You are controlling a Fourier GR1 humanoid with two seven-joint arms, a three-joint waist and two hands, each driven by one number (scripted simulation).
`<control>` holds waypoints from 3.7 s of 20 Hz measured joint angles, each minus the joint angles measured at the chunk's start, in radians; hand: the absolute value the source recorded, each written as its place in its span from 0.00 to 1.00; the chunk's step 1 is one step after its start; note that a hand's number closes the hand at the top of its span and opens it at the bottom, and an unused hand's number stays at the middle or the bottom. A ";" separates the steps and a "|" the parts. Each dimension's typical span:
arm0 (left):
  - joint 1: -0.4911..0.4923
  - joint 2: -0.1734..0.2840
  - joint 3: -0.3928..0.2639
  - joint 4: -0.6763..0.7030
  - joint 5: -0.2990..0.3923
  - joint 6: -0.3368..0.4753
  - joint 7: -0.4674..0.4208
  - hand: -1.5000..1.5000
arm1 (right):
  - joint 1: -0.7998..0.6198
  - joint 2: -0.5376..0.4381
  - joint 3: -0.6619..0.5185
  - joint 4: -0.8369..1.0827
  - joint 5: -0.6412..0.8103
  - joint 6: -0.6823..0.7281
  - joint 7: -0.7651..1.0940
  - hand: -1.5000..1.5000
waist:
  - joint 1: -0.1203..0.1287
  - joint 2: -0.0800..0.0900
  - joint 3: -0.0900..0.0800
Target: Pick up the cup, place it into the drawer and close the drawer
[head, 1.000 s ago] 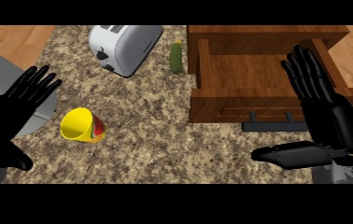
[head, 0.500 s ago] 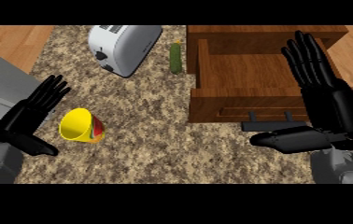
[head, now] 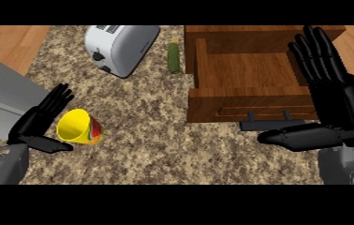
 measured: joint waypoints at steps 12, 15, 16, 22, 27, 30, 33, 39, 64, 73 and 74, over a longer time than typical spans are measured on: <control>-0.020 -0.017 -0.049 0.177 -0.077 0.095 -0.188 0.00 | -0.015 -0.016 -0.021 0.006 -0.024 0.020 0.008 0.00 | -0.010 0.005 -0.003; -0.025 -0.032 -0.058 0.196 -0.084 0.109 -0.215 0.00 | -0.022 -0.013 -0.018 0.009 -0.025 0.019 0.011 0.00 | -0.012 0.007 -0.004; -0.027 -0.032 -0.061 0.203 -0.087 0.111 -0.221 0.00 | -0.025 -0.015 -0.019 0.009 -0.023 0.018 0.012 0.00 | -0.012 0.007 -0.004; -0.061 -0.065 -0.074 0.239 -0.099 0.134 -0.253 0.00 | -0.042 -0.010 -0.016 0.037 -0.016 0.015 0.007 0.00 | -0.015 0.009 -0.004; -0.066 -0.093 -0.089 0.256 -0.109 0.145 -0.274 0.00 | -0.046 -0.025 -0.029 0.035 -0.024 0.025 0.011 0.00 | -0.018 0.009 -0.004; -0.076 -0.100 -0.098 0.263 -0.112 0.134 -0.273 0.00 | -0.061 -0.026 -0.030 0.047 -0.021 0.021 0.018 0.00 | -0.017 0.010 -0.004; -0.095 -0.114 -0.099 0.265 -0.100 0.100 -0.254 1.00 | -0.062 -0.025 -0.027 0.037 -0.023 0.021 0.027 0.00 | -0.022 0.009 -0.004; -0.085 -0.133 -0.104 0.216 -0.092 0.128 -0.311 1.00 | -0.053 -0.038 -0.041 0.034 -0.027 0.028 0.027 0.00 | -0.017 0.008 -0.004; -0.274 -0.369 0.051 -0.039 0.091 0.476 -0.287 1.00 | 0.010 -0.048 -0.073 0.039 -0.020 0.041 -0.006 0.00 | 0.024 -0.013 0.004; -0.452 -0.447 -0.072 -0.270 0.107 0.603 0.026 1.00 | -0.003 -0.046 -0.077 0.040 -0.014 0.029 0.007 0.00 | 0.024 -0.014 0.004; -0.473 -0.450 -0.077 -0.292 0.108 0.615 0.068 1.00 | -0.018 -0.053 -0.090 0.052 -0.020 0.029 0.009 0.00 | 0.025 -0.014 0.004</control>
